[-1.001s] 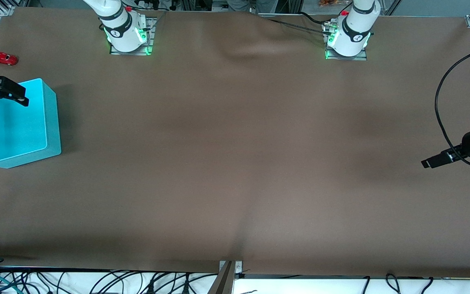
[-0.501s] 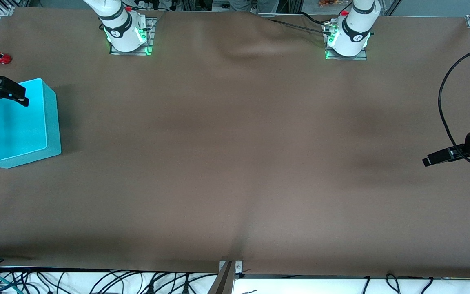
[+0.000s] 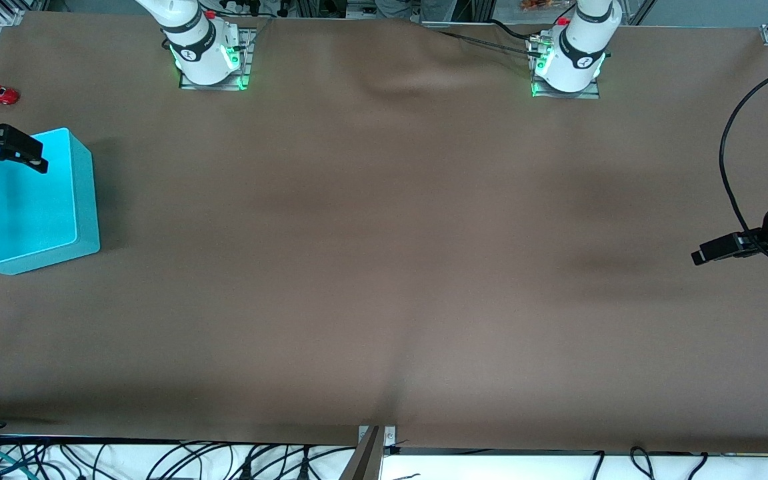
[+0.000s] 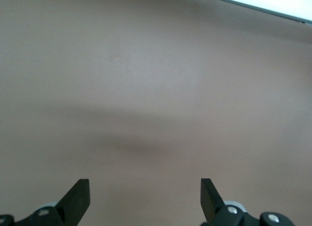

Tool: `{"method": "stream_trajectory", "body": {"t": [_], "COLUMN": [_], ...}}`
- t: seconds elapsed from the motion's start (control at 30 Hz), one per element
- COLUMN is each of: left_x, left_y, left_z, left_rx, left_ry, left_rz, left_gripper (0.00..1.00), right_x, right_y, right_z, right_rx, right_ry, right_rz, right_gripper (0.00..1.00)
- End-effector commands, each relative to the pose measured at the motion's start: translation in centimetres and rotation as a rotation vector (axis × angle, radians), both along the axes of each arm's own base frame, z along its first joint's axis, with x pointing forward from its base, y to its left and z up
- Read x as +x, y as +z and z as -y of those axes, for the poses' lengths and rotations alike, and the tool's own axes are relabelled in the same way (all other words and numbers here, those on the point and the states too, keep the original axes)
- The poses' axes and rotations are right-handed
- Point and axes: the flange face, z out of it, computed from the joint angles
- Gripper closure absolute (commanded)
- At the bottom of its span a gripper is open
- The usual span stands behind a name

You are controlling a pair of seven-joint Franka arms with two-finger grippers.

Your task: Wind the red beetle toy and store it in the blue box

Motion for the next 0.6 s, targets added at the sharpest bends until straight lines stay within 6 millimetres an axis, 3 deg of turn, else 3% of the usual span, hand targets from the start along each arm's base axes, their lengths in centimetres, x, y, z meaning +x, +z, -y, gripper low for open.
{"method": "stream_trajectory", "body": {"t": [0.0,0.2,0.57], "left_x": [-0.6,-0.6,-0.5], "left_y": [0.9,1.0,1.1], "left_z": [0.4,0.3,1.8], "left_rx": [0.023,0.013,0.014], "left_ry": [-0.069,-0.070,-0.091], "left_rz": [-0.014,-0.011,-0.009], "left_gripper": [0.00,0.00,0.00], "right_x": [-0.1,-0.2,-0.5], "right_y": [0.7,0.8,0.4], "right_z": [0.4,0.4,2.8], "right_rx": [-0.002,-0.009,-0.003], "right_ry": [-0.002,-0.013,-0.066], "right_rz": [0.000,0.000,-0.022], "right_gripper": [0.00,0.00,0.00]}}
